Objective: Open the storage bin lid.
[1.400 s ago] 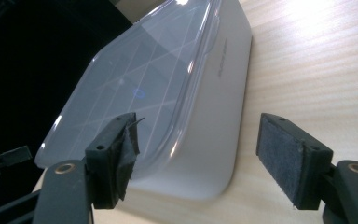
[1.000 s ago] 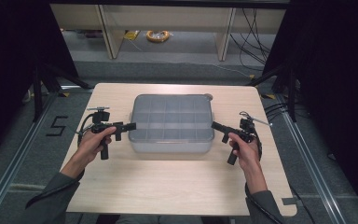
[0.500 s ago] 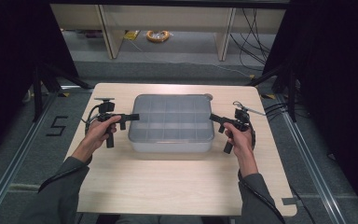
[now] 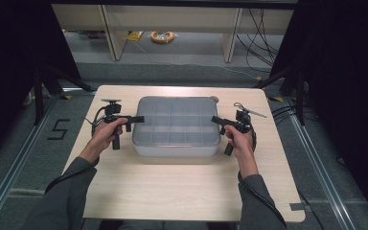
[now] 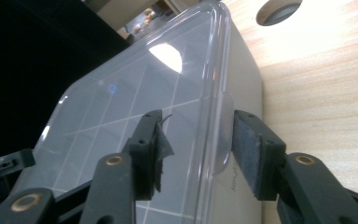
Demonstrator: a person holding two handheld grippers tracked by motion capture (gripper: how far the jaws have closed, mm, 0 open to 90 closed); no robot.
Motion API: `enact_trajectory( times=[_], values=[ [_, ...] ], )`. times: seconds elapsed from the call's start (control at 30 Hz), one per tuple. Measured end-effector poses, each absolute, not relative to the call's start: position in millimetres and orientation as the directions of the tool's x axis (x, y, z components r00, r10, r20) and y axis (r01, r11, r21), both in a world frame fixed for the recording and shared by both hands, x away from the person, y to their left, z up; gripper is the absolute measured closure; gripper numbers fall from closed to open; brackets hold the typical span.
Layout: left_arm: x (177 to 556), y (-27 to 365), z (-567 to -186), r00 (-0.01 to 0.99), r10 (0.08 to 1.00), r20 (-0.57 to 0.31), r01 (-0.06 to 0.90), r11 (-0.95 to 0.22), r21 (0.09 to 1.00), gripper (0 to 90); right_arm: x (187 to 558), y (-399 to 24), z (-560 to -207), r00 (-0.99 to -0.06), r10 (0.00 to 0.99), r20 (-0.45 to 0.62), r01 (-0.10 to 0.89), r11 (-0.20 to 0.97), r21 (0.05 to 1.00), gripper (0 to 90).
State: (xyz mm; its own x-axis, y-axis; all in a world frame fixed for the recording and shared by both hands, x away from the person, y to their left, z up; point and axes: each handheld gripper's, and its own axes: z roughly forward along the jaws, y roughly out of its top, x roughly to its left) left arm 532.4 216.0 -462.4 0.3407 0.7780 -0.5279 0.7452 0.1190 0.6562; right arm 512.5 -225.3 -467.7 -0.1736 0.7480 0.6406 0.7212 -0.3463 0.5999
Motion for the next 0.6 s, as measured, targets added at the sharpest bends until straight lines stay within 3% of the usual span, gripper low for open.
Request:
enact_trajectory(
  times=[0.2, 0.47, 0.5, 0.6],
  values=[
    [526.2, 215.4, -456.5, 0.342, 0.788, -0.512, 0.713, 0.138, 0.688, 52.7, 503.9, -220.1, -456.7, -0.099, 0.720, 0.687, 0.685, -0.452, 0.572, 60.2],
    [518.5, 221.6, -440.6, 0.365, 0.770, -0.523, 0.683, 0.161, 0.712, 57.7, 494.7, -222.1, -439.3, -0.187, 0.762, 0.620, 0.630, -0.391, 0.671, 68.0],
    [517.6, 223.8, -439.2, 0.377, 0.770, -0.514, 0.684, 0.143, 0.715, 58.5, 493.6, -219.1, -435.9, -0.160, 0.731, 0.663, 0.642, -0.433, 0.632, 68.5],
    [515.3, 223.0, -435.7, 0.376, 0.769, -0.516, 0.675, 0.154, 0.721, 59.8, 492.9, -219.5, -434.0, -0.162, 0.732, 0.662, 0.639, -0.433, 0.636, 68.9]
  ],
)
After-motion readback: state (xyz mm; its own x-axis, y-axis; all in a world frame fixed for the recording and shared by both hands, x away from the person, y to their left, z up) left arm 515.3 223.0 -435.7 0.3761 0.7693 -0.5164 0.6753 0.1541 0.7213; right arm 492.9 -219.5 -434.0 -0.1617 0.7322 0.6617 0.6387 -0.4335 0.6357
